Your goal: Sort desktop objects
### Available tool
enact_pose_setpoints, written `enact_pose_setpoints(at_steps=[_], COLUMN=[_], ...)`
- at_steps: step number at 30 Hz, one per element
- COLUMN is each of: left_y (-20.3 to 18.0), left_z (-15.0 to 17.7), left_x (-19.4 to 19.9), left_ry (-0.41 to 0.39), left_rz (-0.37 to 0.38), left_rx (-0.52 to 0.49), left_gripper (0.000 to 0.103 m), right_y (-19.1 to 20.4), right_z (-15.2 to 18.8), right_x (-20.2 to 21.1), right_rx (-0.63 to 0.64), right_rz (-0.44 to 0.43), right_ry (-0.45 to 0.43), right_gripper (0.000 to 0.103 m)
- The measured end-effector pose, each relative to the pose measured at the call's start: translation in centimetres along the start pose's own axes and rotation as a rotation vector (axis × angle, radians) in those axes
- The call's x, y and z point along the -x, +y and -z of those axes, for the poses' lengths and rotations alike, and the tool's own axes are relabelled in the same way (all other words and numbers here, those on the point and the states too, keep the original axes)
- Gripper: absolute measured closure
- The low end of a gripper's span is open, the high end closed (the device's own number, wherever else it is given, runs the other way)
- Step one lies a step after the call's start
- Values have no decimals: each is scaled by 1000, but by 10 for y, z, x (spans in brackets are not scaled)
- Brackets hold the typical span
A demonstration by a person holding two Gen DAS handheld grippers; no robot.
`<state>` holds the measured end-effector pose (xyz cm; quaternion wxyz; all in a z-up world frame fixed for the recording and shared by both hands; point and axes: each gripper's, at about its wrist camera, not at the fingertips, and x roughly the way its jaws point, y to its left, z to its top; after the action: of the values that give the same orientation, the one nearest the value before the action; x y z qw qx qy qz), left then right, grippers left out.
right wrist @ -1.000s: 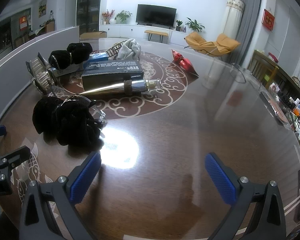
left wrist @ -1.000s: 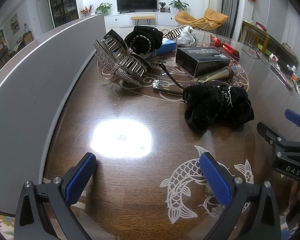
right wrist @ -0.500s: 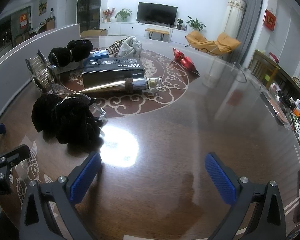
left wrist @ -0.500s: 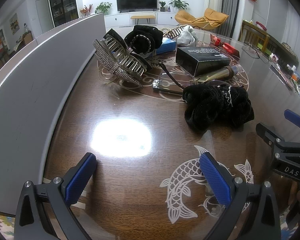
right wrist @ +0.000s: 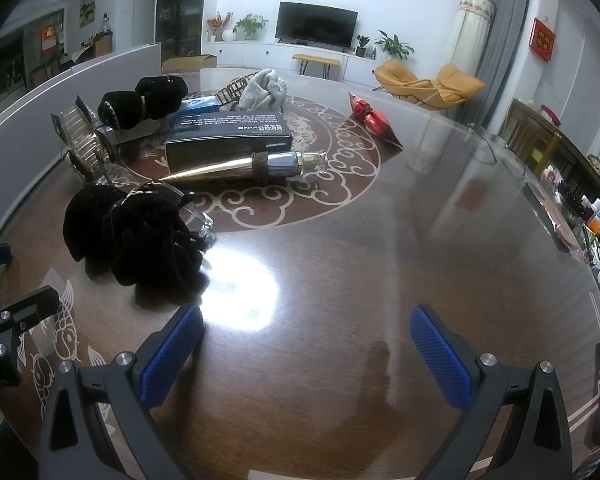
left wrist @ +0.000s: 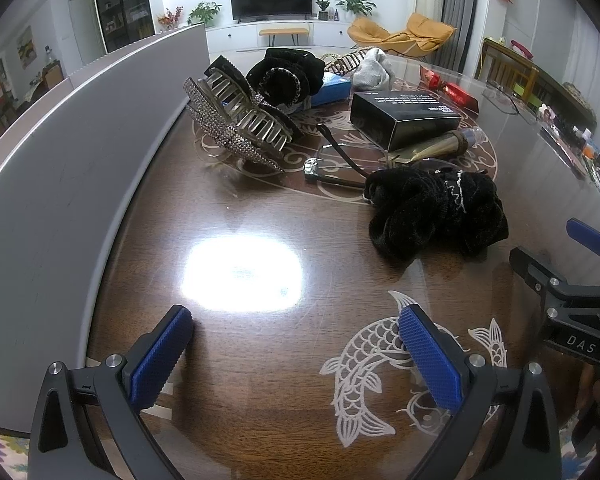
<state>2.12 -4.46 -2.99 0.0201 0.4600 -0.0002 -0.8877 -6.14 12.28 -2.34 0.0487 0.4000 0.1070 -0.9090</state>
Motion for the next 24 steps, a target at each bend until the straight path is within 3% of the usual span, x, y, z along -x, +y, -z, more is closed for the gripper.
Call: enact_pose_setpoints(at_steps=[24], left_y=[0], left_z=[0], left_x=[1], left_ry=[4], left_rz=[5], left_rx=[-3], left_gripper=[0], right_y=[0], right_z=[0], right_x=[0], right_rx=[0], right_rz=[0], right_ry=[-1], right_gripper=[0])
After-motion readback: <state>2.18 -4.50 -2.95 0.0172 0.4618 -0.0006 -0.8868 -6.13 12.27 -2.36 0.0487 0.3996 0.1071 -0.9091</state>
